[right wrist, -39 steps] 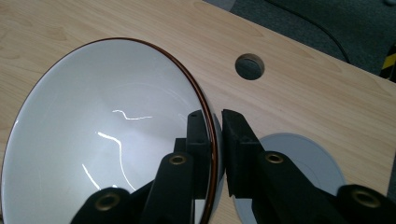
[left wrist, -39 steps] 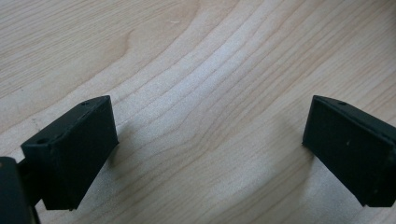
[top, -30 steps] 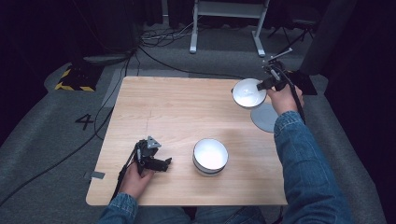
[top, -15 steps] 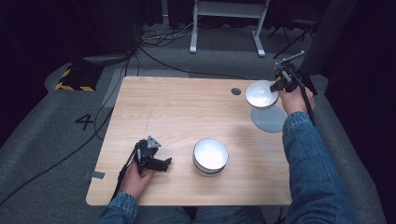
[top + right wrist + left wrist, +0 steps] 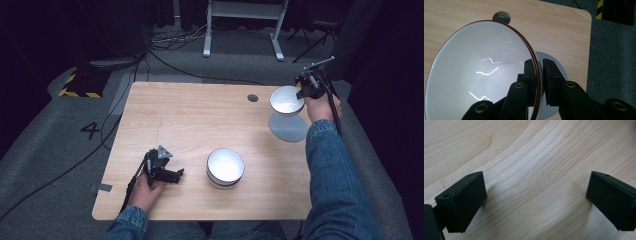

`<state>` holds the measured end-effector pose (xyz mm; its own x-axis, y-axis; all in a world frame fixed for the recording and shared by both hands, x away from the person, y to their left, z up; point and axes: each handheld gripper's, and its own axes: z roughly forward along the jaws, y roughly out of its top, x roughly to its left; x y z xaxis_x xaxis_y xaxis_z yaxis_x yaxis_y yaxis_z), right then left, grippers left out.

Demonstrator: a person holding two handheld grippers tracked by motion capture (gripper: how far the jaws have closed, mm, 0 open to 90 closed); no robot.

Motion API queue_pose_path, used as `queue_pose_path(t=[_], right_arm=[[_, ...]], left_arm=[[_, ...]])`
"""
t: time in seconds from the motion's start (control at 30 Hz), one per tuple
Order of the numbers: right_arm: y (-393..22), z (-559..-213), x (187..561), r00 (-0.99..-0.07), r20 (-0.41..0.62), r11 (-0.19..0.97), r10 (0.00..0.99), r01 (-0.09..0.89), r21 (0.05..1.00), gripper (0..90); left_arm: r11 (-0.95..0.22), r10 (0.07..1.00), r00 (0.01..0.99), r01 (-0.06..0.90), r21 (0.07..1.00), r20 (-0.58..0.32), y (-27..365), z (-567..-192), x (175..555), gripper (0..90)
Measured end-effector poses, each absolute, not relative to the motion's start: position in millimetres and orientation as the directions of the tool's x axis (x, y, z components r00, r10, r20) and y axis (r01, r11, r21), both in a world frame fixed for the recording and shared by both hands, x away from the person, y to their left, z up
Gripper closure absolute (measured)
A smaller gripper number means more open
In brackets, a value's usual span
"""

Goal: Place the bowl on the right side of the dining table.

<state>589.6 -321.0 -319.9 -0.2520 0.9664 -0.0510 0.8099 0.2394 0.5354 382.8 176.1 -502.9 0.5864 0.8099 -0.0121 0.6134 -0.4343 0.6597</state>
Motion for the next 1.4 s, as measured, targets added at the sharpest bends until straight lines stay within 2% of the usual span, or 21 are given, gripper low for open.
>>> queue_pose_path(t=[0.1,0.77,1.4], right_arm=[[-327.8,-330.2,590.6,-0.227,-0.017,0.201,0.974,0.822,0.534,81.9],[-344.8,-369.0,598.0,-0.176,0.001,0.154,0.984,0.865,0.478,81.9],[-349.4,-401.1,605.3,-0.150,-0.032,0.150,0.988,0.902,0.406,81.8]], left_arm=[[-0.434,0.808,0.588,0.615,0.658,-0.017,176.1,-502.8,383.3,2.8],[-0.439,0.807,0.590,0.614,0.656,-0.012,176.4,-502.5,383.4,2.8],[-0.441,0.805,0.593,0.611,0.657,-0.012,176.5,-502.6,383.6,2.8]])
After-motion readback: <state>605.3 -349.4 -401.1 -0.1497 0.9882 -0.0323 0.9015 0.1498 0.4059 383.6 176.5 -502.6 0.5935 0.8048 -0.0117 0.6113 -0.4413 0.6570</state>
